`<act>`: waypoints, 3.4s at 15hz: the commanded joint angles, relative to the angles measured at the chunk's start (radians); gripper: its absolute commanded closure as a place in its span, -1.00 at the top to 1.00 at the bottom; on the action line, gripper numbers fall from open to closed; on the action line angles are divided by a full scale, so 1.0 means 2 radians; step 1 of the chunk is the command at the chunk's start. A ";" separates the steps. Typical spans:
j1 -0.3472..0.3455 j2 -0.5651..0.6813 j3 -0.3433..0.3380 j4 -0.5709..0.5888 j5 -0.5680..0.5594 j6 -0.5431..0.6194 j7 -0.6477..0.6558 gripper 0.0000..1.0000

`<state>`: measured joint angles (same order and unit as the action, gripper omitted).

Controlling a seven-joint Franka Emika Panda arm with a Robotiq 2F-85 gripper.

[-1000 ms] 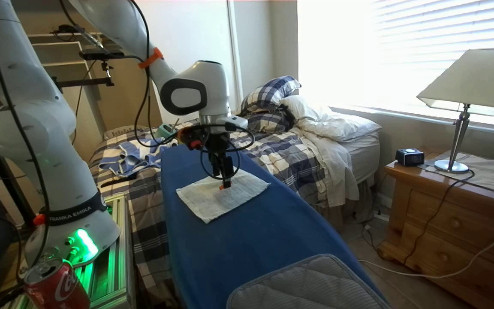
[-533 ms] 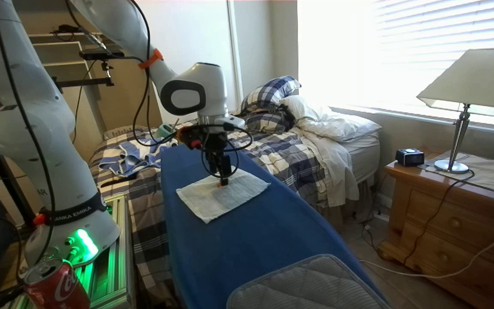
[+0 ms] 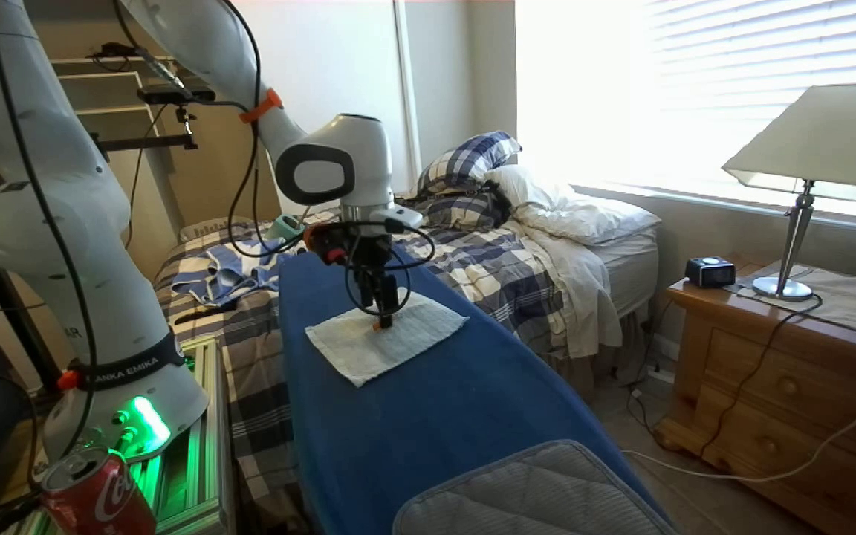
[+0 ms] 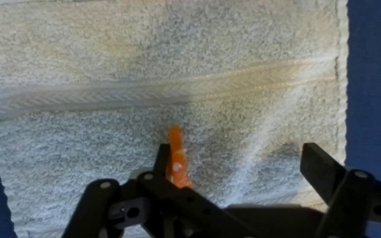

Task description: Place the orange object on the cloth then fold the cloth corner to corner twice

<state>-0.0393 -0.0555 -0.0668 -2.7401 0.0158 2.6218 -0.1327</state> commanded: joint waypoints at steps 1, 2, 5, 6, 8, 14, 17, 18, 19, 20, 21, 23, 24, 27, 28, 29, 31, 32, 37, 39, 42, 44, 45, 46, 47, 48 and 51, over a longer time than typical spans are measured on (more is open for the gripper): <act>-0.012 0.016 -0.007 -0.002 -0.014 0.021 -0.001 1.00; -0.014 0.017 -0.007 -0.001 -0.020 0.025 0.004 1.00; -0.017 0.019 -0.007 -0.001 -0.049 0.051 0.021 1.00; -0.018 0.019 -0.006 -0.001 -0.067 0.060 0.031 1.00; -0.019 0.017 -0.005 -0.001 -0.095 0.076 0.045 1.00; -0.019 0.008 -0.007 -0.001 -0.098 0.091 0.049 1.00; -0.024 -0.009 -0.013 -0.010 -0.081 0.104 0.063 1.00; -0.044 -0.026 -0.032 -0.002 -0.085 0.093 0.048 1.00; -0.050 -0.028 -0.037 0.002 -0.086 0.095 0.055 1.00; -0.059 -0.027 -0.045 0.010 -0.088 0.096 0.056 1.00; -0.068 -0.027 -0.051 0.018 -0.089 0.096 0.060 1.00; -0.079 -0.022 -0.062 0.035 -0.078 0.099 0.059 1.00; -0.081 -0.020 -0.065 0.042 -0.071 0.098 0.058 1.00; -0.079 -0.012 -0.070 0.056 -0.044 0.093 0.052 1.00; -0.075 -0.009 -0.070 0.060 -0.030 0.090 0.047 1.00; -0.073 -0.005 -0.069 0.064 -0.018 0.087 0.044 1.00; -0.069 0.002 -0.068 0.074 -0.001 0.080 0.038 1.00; -0.068 0.008 -0.067 0.079 0.005 0.079 0.036 1.00; -0.067 0.038 -0.062 0.102 0.019 0.073 0.029 1.00; -0.068 0.049 -0.059 0.110 0.026 0.069 0.024 1.00; -0.068 0.064 -0.053 0.118 0.032 0.066 0.021 1.00; -0.069 0.072 -0.050 0.122 0.035 0.066 0.019 1.00; -0.070 0.075 -0.048 0.124 0.036 0.066 0.019 0.79; -0.070 0.078 -0.046 0.126 0.036 0.066 0.018 0.47; -0.071 0.080 -0.045 0.128 0.037 0.065 0.017 0.36; -0.071 0.083 -0.044 0.129 0.037 0.065 0.017 0.17; -0.073 0.089 -0.041 0.134 0.039 0.065 0.014 0.77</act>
<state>-0.1772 0.1002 -0.1595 -2.5016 0.0533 2.7733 -0.0671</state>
